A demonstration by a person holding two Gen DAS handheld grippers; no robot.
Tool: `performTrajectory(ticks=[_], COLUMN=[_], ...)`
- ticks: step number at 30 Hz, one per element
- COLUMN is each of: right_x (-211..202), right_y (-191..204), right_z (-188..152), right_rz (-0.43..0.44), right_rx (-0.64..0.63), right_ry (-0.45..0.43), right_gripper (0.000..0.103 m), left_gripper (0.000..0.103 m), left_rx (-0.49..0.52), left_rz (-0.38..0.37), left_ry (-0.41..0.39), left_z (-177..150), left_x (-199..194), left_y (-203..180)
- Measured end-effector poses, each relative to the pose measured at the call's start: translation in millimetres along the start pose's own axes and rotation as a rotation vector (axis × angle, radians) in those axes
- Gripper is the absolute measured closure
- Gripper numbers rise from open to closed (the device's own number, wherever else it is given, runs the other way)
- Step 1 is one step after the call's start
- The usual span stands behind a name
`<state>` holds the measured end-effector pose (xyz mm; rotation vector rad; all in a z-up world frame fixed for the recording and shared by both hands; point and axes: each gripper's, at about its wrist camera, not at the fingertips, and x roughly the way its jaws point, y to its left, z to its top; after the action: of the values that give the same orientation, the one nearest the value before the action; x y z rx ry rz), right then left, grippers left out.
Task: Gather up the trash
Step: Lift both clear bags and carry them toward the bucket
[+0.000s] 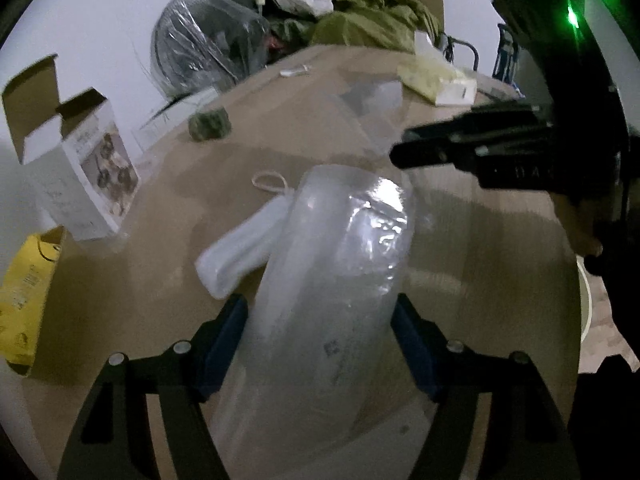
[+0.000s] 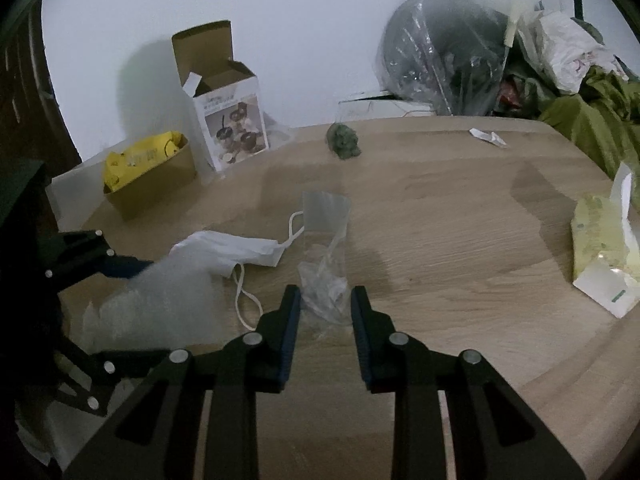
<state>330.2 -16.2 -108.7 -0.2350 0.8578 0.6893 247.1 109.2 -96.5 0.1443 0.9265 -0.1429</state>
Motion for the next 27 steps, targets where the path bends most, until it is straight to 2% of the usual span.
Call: performTrajectory(ticks=[11,18,27], right_x=[-32,-55,-87], right_y=[-4,-6,-3], right_z=[-2,-4,-13], right_rz=[-0.022,-0.037,-0.053], right_rx=[0.006,0.010,0.010], right_ry=[-0.049,-0.086,-0.122], right_gripper=[0.079,0.079,0.079], left_gripper=[0.031,0.031,0.031], left_rx=[-0.055,-0.062,-0.059], left_rz=[-0.010,0.017,0.017], left_ry=[-0.170,-0.275,-0.342], left_z=[16,25,28], left_x=[-47,-80,-113], left_y=[-1,-7,-23])
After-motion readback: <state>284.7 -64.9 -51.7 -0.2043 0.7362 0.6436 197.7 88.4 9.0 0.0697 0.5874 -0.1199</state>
